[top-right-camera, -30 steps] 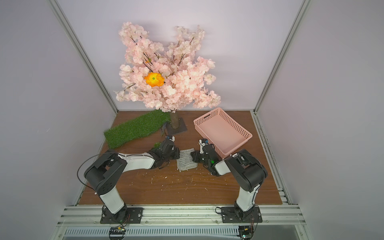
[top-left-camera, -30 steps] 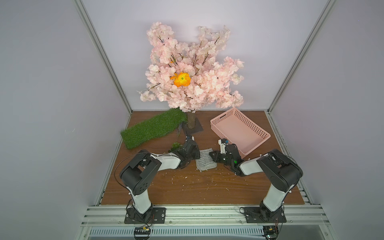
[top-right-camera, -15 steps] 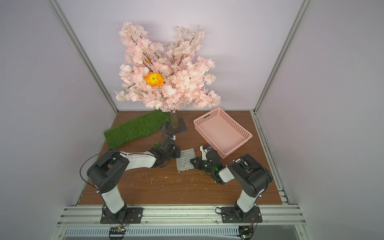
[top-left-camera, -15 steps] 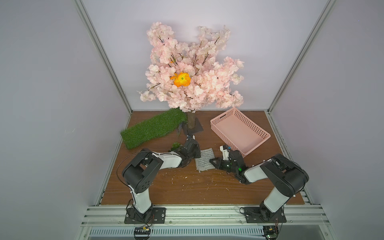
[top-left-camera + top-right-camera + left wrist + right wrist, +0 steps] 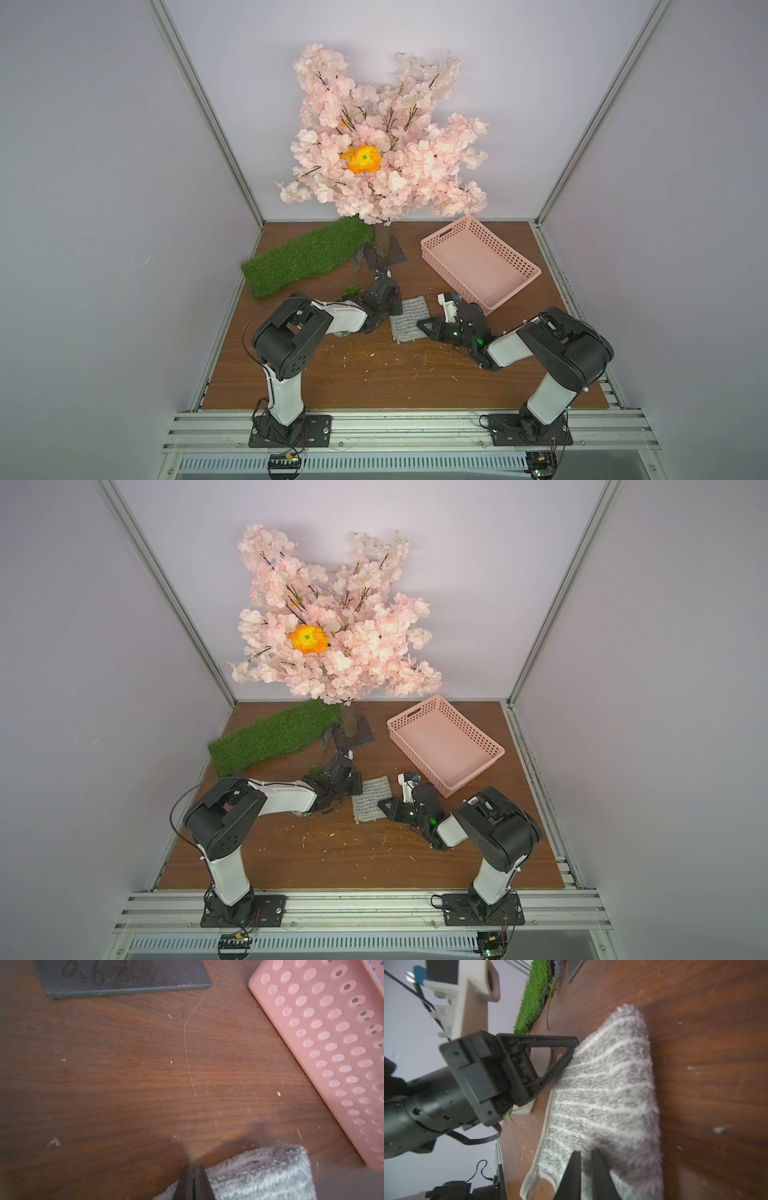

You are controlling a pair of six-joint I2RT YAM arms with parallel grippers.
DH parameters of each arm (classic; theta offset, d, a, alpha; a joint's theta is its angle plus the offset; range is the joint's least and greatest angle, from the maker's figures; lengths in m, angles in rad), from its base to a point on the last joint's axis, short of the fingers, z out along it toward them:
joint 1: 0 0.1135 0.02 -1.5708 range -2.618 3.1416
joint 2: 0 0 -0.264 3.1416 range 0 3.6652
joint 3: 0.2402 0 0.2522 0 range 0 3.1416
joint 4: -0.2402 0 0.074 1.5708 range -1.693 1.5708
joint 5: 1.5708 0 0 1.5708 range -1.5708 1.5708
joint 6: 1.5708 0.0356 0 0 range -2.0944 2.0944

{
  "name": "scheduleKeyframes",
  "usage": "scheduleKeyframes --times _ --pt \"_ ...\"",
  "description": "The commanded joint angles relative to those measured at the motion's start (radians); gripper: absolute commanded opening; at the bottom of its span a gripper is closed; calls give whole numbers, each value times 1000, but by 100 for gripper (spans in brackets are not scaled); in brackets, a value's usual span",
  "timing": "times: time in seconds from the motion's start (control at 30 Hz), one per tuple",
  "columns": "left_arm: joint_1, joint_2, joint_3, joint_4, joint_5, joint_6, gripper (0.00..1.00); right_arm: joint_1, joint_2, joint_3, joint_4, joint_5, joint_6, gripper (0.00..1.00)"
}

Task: Fold the square dishcloth
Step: Smooth out the cleaning item at the center of the board.

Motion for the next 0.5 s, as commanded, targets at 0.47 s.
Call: scheduleKeyframes --times 0.47 --pt "12 7 34 24 21 27 8 39 -135 -21 -89 76 -36 21"
